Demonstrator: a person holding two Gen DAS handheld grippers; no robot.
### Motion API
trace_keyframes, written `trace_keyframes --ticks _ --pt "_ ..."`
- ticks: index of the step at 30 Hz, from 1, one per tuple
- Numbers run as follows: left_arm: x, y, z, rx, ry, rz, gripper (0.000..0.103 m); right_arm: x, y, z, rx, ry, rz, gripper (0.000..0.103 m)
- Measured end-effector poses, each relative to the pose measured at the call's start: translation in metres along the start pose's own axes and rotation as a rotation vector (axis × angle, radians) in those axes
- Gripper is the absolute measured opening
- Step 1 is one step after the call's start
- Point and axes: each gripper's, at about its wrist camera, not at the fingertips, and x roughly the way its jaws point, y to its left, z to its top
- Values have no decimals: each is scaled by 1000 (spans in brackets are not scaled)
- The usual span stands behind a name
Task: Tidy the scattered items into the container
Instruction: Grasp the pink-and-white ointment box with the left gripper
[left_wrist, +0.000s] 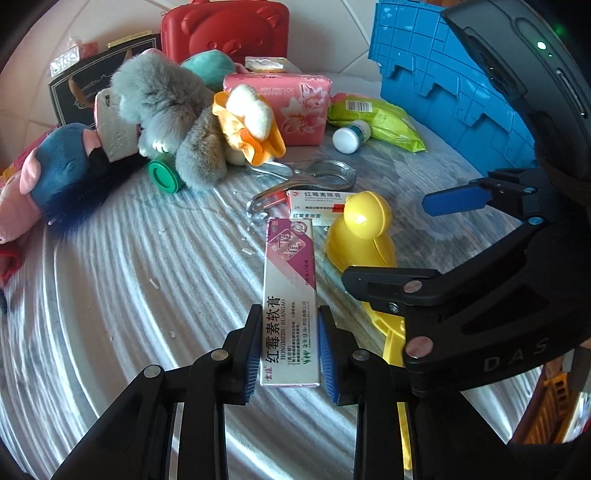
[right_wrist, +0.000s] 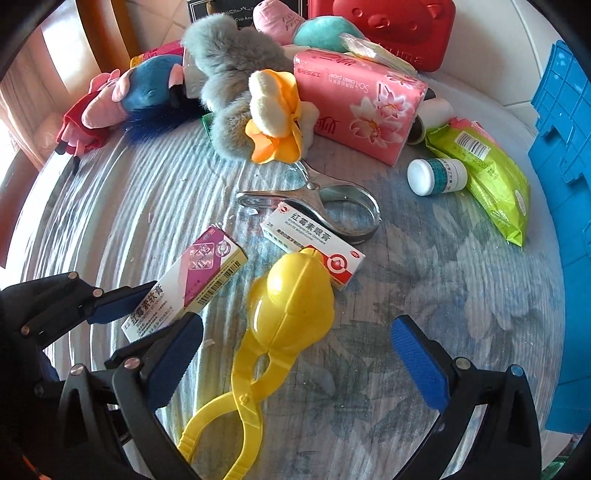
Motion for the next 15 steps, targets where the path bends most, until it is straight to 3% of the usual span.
trace_keyframes --ticks 8,13,15 --pt "-10 12 -12 -38 3 26 27 23 11 5 -21 19 -34 100" --pt "-16 17 -15 -44 -3 37 27 32 13 2 -25 44 -47 76" --pt "-18 19 -15 -46 -7 41 27 33 13 2 -24 40 -47 75"
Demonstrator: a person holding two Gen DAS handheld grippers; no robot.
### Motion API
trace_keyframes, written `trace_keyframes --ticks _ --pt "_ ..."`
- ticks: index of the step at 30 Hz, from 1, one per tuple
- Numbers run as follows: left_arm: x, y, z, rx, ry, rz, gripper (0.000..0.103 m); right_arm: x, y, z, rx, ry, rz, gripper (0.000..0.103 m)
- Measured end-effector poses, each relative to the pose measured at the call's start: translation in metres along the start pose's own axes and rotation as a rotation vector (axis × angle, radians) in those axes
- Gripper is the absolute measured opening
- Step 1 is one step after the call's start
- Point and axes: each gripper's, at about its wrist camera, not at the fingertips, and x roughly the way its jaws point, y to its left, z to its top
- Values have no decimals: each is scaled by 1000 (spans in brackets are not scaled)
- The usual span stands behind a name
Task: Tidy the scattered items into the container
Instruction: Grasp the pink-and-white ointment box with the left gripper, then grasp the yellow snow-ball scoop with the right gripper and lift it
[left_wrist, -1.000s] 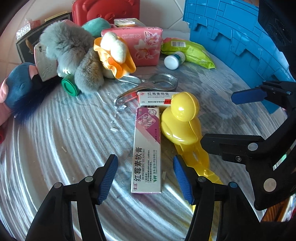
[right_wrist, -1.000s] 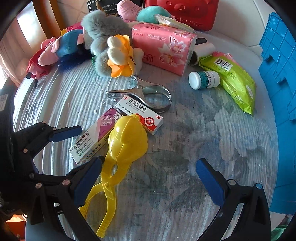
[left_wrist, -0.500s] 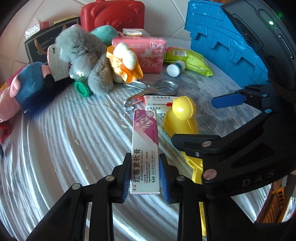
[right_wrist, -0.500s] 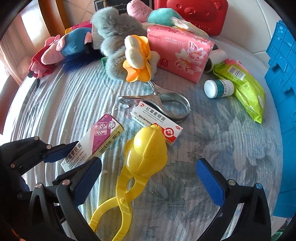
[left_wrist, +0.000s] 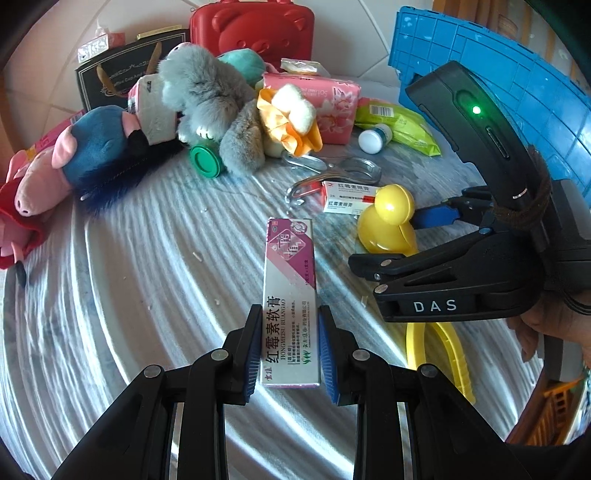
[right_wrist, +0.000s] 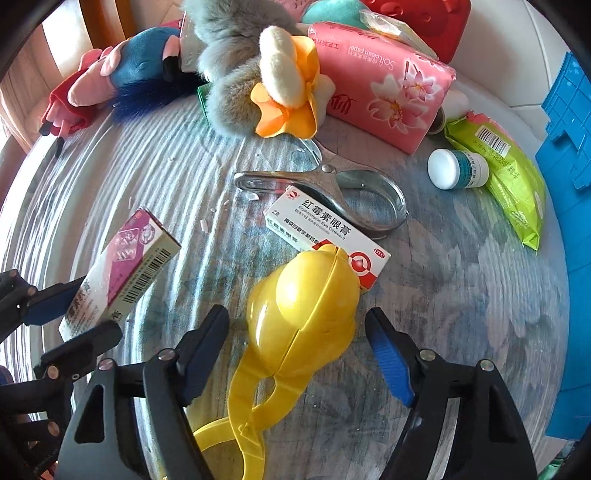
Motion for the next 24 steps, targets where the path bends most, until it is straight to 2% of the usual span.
trace_keyframes --ticks 2,4,5,14,24 --pt "-1 1 1 -3 -3 1 27 0 1 1 -1 -3 6 71" --pt "-2 1 1 -2 -2 4 27 -2 5 2 -14 -13 8 55" --pt "-3 1 1 -2 -2 5 27 -3 7 2 -22 -16 9 53" --pt "-18 3 5 7 -19 25 27 -15 14 7 -30 -28 32 53" --pt "-43 2 11 -11 -51 41 27 -52 7 9 -45 -74 36 53"
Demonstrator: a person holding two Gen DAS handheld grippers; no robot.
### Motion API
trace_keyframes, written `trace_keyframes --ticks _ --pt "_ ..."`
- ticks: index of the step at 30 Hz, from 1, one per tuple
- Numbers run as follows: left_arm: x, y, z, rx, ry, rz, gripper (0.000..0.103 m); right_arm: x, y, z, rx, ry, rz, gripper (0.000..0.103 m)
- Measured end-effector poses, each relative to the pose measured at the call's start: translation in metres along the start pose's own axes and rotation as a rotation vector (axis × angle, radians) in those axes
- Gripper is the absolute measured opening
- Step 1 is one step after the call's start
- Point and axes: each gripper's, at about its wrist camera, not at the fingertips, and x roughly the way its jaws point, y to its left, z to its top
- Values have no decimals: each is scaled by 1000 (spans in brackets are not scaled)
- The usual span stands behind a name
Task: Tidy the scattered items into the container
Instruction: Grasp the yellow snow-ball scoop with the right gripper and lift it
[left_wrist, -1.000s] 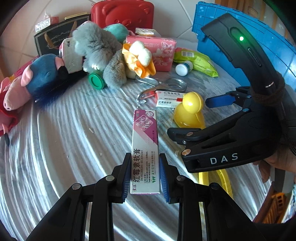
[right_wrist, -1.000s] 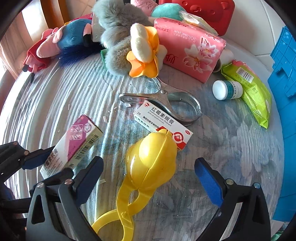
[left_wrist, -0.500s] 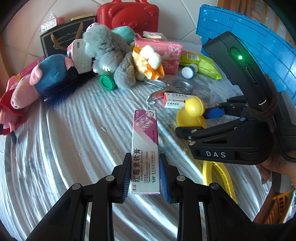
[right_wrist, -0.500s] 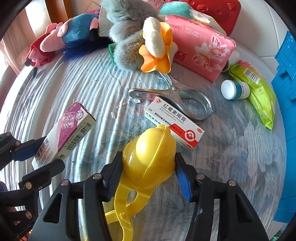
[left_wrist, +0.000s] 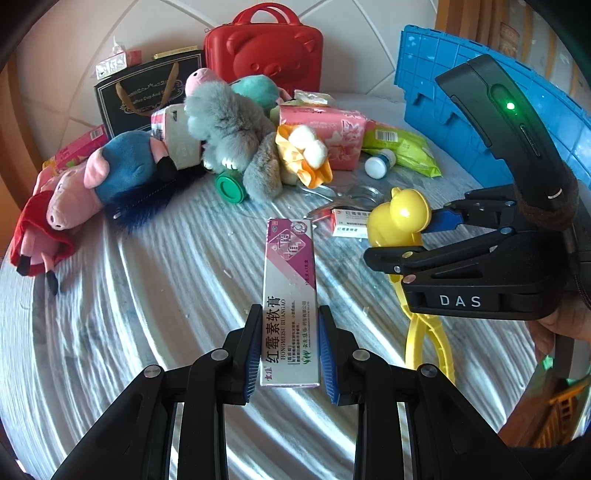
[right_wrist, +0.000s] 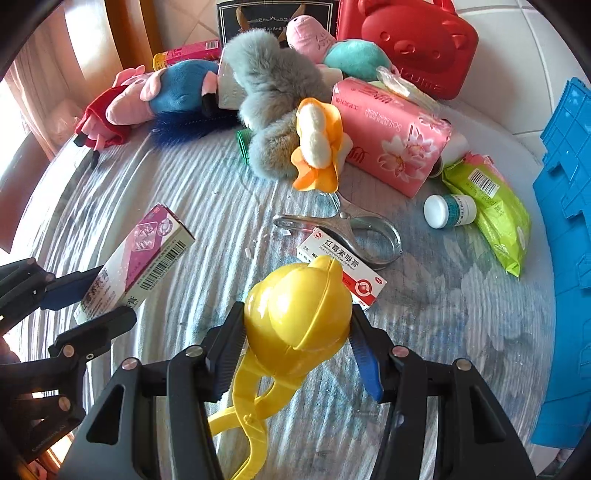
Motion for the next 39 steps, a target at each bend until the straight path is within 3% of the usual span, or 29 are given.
trace_keyframes --ticks 39 --pt "-119 21 57 2 -202 63 27 -170 -15 21 1 -232 -68 53"
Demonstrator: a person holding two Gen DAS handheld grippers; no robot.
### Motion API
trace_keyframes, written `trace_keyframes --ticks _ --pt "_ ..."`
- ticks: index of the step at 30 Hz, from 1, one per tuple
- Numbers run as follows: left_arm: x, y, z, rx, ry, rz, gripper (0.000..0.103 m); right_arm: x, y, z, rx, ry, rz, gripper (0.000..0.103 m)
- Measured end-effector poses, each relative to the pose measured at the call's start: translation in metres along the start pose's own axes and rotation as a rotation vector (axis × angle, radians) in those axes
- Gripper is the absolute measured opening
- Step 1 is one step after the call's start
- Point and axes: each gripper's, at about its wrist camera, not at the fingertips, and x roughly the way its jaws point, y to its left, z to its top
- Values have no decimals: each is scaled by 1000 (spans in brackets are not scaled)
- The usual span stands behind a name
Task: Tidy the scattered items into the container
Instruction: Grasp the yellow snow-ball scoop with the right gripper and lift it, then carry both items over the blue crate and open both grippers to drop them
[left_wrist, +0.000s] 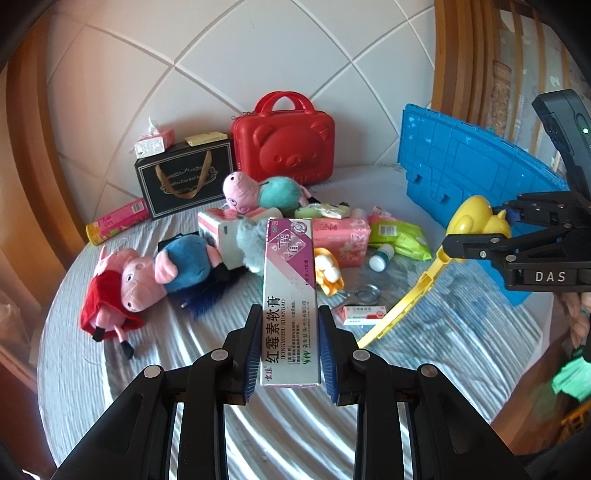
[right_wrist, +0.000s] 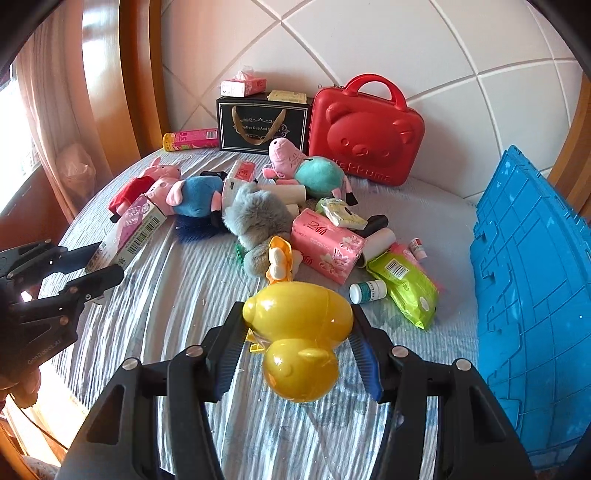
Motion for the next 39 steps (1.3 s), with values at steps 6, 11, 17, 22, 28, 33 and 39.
trace_keyframes --ticks 6,11,17,22,28,33,39 --pt "-7 -1 11 -6 -28 14 27 -27 -11 5 16 -31 12 53" --pt "-12 -8 23 -17 -44 56 27 -45 -22 8 14 -66 56 53" --pt "-21 -29 40 -23 -65 108 27 -68 -47 19 4 -117 117 53" --pt "-29 -54 57 -43 -87 152 28 -88 -75 28 -22 -155 170 53" --pt "-35 -88 81 -62 -118 197 28 -108 -110 32 -59 -198 215 53" --pt "-39 -121 100 -53 -147 212 28 -121 -143 29 -71 -228 228 53" --pt "-42 -158 131 -66 -177 185 28 -137 -189 24 -51 -252 223 53"
